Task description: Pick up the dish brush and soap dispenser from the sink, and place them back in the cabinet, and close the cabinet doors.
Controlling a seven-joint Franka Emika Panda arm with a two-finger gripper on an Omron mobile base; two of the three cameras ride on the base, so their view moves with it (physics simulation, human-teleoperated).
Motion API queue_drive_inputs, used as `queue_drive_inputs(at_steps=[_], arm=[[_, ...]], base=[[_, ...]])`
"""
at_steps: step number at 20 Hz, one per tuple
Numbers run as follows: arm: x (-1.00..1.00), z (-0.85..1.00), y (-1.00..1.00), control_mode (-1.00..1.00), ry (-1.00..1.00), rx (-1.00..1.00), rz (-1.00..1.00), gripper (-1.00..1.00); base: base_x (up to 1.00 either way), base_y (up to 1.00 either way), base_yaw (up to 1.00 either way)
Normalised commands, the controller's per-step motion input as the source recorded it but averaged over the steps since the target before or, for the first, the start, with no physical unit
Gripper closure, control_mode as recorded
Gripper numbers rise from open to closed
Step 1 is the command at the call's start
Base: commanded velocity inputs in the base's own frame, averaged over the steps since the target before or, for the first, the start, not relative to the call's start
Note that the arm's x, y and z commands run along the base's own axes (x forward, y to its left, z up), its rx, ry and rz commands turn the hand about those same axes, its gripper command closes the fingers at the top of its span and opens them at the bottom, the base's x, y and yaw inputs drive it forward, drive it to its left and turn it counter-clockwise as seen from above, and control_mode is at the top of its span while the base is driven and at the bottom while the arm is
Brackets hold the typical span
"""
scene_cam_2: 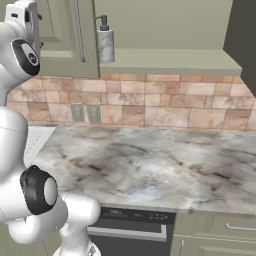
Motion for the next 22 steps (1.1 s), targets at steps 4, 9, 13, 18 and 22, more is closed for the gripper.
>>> queue_drive_inputs(at_steps=[4,9,13,18,22], arm=[[0.13,0.0,0.0,-1.0,0.02,0.0,0.0,-1.0],[0.14,0.0,0.0,-1.0,0.02,0.0,0.0,-1.0],[0.14,0.0,0.0,-1.0,0.03,0.0,0.0,-1.0],[0.15,0.0,0.0,-1.0,0.02,0.0,0.0,-1.0],[0.18,0.0,0.0,-1.0,0.01,0.0,0.0,-1.0]], base=[[0.0,0.0,0.0],[0.0,0.0,0.0],[0.0,0.0,0.0],[0.0,0.0,0.0],[0.0,0.0,0.0]])
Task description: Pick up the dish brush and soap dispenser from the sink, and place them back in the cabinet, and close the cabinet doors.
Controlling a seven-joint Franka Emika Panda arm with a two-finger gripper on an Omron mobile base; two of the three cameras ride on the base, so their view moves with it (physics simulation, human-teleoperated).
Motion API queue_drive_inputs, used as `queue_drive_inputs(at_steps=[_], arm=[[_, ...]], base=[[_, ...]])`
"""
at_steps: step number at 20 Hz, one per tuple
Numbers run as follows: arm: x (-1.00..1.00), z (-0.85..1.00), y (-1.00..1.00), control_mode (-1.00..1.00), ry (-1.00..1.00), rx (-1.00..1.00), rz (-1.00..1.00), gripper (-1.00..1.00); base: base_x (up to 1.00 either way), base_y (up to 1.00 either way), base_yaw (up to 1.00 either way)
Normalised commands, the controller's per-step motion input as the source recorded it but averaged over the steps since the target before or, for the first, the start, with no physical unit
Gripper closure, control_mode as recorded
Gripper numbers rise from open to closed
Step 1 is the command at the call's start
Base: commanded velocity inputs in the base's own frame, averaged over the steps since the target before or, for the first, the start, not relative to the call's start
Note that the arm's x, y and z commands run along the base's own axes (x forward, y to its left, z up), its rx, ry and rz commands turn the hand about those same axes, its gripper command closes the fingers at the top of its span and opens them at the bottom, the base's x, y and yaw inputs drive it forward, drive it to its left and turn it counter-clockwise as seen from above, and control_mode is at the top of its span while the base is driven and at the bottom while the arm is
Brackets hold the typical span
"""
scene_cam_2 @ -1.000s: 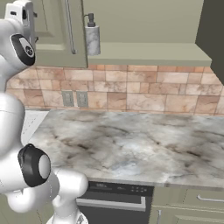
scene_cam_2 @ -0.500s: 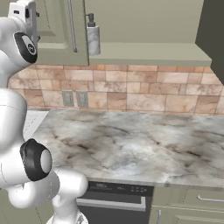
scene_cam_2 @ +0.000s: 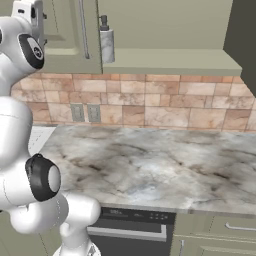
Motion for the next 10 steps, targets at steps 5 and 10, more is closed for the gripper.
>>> queue_drive_inputs(at_steps=[5,10], arm=[[0.17,0.0,0.0,-1.0,0.02,0.0,0.0,-1.0],[0.06,0.0,0.0,-1.0,0.04,0.0,0.0,-1.0]], base=[[0.0,0.0,0.0],[0.0,0.0,0.0]])
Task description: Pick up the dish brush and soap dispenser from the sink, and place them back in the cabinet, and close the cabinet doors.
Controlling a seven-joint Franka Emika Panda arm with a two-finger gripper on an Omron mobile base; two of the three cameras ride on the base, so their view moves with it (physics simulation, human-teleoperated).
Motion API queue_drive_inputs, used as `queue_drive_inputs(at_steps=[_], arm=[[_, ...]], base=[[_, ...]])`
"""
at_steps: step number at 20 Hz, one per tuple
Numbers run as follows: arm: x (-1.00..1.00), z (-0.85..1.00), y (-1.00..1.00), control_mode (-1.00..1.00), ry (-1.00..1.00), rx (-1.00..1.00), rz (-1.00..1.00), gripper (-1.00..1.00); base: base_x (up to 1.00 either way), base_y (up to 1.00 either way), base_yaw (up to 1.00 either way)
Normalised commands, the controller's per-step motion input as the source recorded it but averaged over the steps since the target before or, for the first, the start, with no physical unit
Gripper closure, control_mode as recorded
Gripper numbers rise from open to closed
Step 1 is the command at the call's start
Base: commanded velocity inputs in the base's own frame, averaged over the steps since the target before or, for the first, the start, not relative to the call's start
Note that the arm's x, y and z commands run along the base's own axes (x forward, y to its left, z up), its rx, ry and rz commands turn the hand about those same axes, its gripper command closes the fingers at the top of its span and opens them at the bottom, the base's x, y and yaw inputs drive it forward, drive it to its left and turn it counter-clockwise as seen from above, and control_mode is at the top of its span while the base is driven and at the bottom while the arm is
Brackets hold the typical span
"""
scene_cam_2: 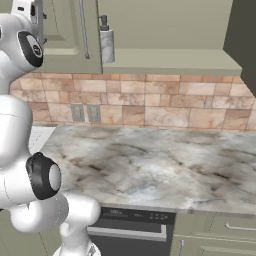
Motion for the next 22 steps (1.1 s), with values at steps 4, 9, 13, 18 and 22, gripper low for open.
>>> queue_drive_inputs(at_steps=[4,9,13,18,22], arm=[[-0.01,0.0,0.0,-1.0,0.01,0.0,0.0,-1.0],[-0.15,0.0,0.0,-1.0,0.0,0.0,0.0,-1.0],[-0.39,0.0,-0.04,-1.0,0.0,0.0,0.0,-1.0],[-0.47,0.0,-0.13,-1.0,-0.01,0.0,0.0,-1.0],[-0.46,-0.08,-0.21,-1.0,-0.09,-0.03,0.0,-1.0]], base=[[0.0,0.0,0.0],[0.0,0.0,0.0],[0.0,0.0,0.0],[0.0,0.0,0.0],[0.0,0.0,0.0]])
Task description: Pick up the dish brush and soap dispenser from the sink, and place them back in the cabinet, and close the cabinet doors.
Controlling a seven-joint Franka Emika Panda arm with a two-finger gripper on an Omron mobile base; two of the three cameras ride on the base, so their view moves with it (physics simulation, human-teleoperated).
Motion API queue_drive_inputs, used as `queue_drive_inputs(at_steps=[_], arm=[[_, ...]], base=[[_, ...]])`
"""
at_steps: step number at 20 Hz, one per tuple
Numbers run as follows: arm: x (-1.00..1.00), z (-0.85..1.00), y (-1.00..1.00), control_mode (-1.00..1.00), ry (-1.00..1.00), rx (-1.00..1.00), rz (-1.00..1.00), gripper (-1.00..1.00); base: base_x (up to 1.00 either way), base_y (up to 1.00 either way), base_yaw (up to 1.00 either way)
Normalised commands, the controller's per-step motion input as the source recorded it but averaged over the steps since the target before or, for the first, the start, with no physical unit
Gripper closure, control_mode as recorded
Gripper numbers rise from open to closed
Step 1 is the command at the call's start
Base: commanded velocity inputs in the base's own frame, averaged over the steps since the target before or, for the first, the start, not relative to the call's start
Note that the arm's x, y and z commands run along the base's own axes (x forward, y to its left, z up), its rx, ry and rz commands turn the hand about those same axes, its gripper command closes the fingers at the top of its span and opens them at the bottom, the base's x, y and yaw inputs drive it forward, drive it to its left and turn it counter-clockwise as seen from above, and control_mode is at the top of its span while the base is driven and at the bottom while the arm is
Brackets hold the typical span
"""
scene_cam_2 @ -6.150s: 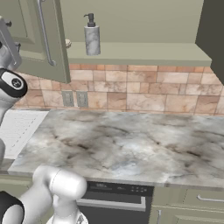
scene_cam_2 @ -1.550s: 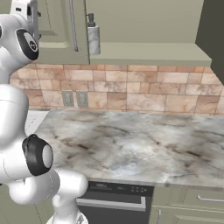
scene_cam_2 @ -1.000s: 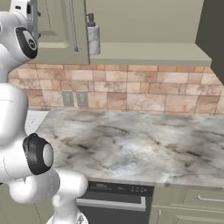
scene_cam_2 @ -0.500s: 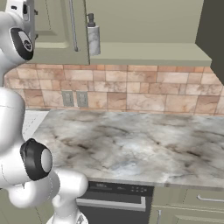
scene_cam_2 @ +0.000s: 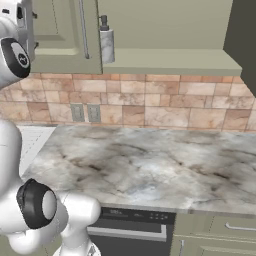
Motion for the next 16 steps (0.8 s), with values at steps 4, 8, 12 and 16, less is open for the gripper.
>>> queue_drive_inputs(at_steps=[4,8,12,16], arm=[[-0.42,-0.11,-0.31,-1.0,-0.1,-0.03,0.0,-1.0],[-0.48,-0.12,-0.37,-1.0,-0.09,-0.02,0.0,-1.0],[-0.45,-0.12,-0.35,-1.0,-0.07,-0.01,0.0,-1.0],[-0.41,-0.16,-0.36,-1.0,-0.07,-0.01,0.0,-1.0]], base=[[0.0,0.0,0.0],[0.0,0.0,0.0],[0.0,0.0,0.0],[0.0,0.0,0.0]])
